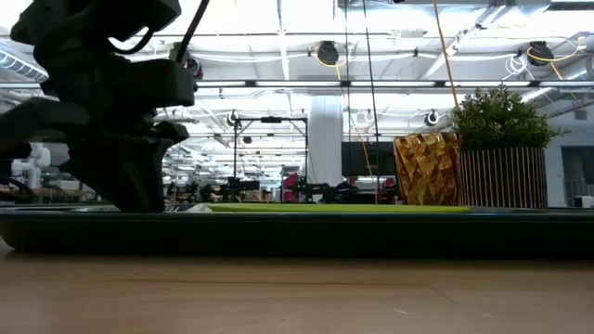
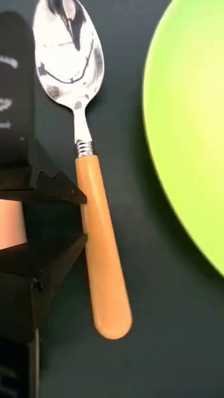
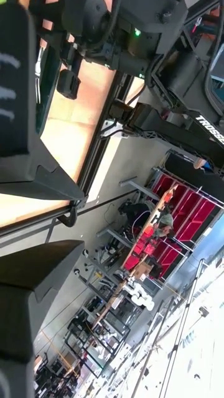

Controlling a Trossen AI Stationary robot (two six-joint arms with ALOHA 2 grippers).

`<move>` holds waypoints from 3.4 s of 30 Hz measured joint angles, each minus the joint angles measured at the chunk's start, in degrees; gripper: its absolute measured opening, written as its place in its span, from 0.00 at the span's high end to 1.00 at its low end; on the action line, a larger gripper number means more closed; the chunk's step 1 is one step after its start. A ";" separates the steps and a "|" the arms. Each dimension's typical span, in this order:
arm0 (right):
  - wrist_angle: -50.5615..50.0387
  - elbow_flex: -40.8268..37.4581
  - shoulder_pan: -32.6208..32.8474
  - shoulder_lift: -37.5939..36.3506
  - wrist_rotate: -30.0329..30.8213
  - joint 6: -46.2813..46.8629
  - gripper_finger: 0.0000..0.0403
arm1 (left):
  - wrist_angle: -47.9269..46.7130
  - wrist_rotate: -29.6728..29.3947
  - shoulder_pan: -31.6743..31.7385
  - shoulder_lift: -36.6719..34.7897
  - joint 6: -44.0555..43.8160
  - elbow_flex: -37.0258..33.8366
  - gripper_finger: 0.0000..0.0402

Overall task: Pick and place plate/cup/fork/spoon on tray
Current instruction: Adjust the orange spoon on the black tray

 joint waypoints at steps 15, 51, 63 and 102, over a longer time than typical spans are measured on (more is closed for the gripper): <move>-0.02 0.00 0.00 -0.02 0.00 0.00 0.73 | -1.69 1.60 -0.52 -1.93 -0.22 -0.22 0.78; -50.07 -0.09 12.71 1.37 -18.45 48.35 0.73 | -2.64 -17.99 4.13 -17.55 1.20 0.09 0.78; -46.19 -7.15 19.39 10.91 -16.15 60.67 0.94 | -4.83 -17.90 7.09 -17.47 1.16 0.02 0.78; -42.73 -6.78 20.93 1.40 -14.91 58.68 1.00 | -6.50 -16.31 9.02 -17.42 -0.12 0.04 0.78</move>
